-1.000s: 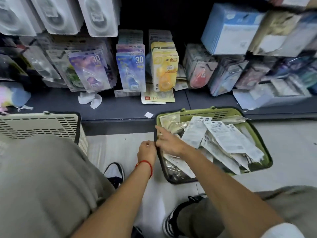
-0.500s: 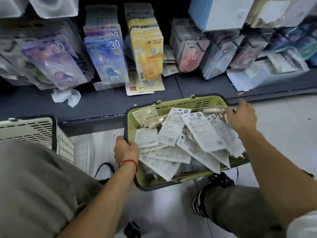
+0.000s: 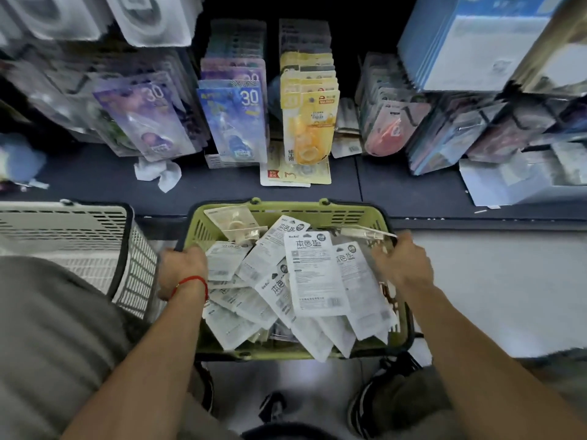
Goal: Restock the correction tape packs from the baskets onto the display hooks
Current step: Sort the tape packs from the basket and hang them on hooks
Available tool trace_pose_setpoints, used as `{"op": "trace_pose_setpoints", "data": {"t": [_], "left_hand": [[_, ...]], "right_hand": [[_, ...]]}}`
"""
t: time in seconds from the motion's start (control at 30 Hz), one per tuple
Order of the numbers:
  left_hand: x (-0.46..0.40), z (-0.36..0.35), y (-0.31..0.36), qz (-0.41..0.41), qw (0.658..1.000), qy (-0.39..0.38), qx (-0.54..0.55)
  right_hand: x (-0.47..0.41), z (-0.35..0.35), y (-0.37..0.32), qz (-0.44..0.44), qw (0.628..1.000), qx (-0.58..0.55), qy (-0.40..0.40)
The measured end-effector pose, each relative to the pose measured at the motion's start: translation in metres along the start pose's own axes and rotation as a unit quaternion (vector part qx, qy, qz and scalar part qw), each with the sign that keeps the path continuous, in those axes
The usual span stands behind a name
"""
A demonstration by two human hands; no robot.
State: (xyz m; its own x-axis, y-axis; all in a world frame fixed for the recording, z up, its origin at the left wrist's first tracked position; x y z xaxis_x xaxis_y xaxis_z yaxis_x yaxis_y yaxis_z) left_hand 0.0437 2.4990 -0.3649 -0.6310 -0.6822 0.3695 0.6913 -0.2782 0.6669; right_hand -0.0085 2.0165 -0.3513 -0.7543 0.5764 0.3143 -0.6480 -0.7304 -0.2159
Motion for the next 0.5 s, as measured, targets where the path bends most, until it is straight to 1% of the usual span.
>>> {"op": "trace_pose_setpoints", "data": {"t": [0.03,0.13,0.17,0.2,0.23,0.27,0.3,0.33,0.37,0.4,0.43,0.5], "left_hand": [[-0.001,0.002,0.001,0.003,1.0,0.001,-0.002],[0.004,0.003,0.006,-0.008,1.0,-0.008,-0.018],[0.007,0.004,0.008,-0.014,1.0,-0.014,-0.024],[0.01,0.005,0.01,-0.021,0.999,-0.021,-0.036],[0.014,0.006,0.014,-0.034,0.998,-0.027,-0.054],[0.02,0.007,0.022,-0.062,0.994,-0.031,-0.079],[0.028,0.007,0.035,-0.111,0.988,-0.035,-0.1],[0.04,0.005,0.054,-0.178,0.977,-0.044,-0.106],[0.056,0.001,0.076,-0.247,0.963,-0.062,-0.09],[0.073,-0.003,0.097,-0.304,0.946,-0.094,-0.058],[0.09,-0.008,0.117,-0.341,0.93,-0.138,-0.02],[0.119,-0.015,0.152,-0.386,0.894,-0.227,0.037]], "right_hand": [[-0.004,0.009,-0.011,0.029,0.999,0.033,0.001],[-0.012,0.028,-0.058,0.176,0.979,0.099,0.017],[-0.015,0.03,-0.069,0.208,0.971,0.115,0.007],[-0.018,0.035,-0.075,0.222,0.968,0.116,-0.004],[-0.022,0.044,-0.081,0.229,0.97,0.086,-0.013],[-0.025,0.057,-0.086,0.233,0.971,0.044,-0.015],[-0.028,0.074,-0.094,0.247,0.969,0.001,-0.006],[-0.027,0.093,-0.104,0.269,0.963,-0.026,0.005],[-0.026,0.11,-0.115,0.292,0.955,-0.051,0.004],[-0.023,0.124,-0.126,0.309,0.948,-0.081,-0.009],[-0.018,0.135,-0.138,0.32,0.94,-0.114,-0.037],[-0.005,0.151,-0.161,0.344,0.923,-0.151,-0.087]]}}
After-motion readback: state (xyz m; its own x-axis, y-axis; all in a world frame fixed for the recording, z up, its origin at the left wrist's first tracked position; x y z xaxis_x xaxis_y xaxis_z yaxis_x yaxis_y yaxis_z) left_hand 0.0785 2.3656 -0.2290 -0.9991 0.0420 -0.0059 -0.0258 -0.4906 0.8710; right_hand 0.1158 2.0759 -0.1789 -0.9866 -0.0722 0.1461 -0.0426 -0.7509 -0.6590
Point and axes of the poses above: each hand's wrist, its own x-axis away from the middle knuckle, its own z-axis out of the back of the hand, y = z × x, the point moved 10 cm from there along -x, towards the middle knuckle, and after that the axes turned 9 degrees about x, right-handed, at the moved point
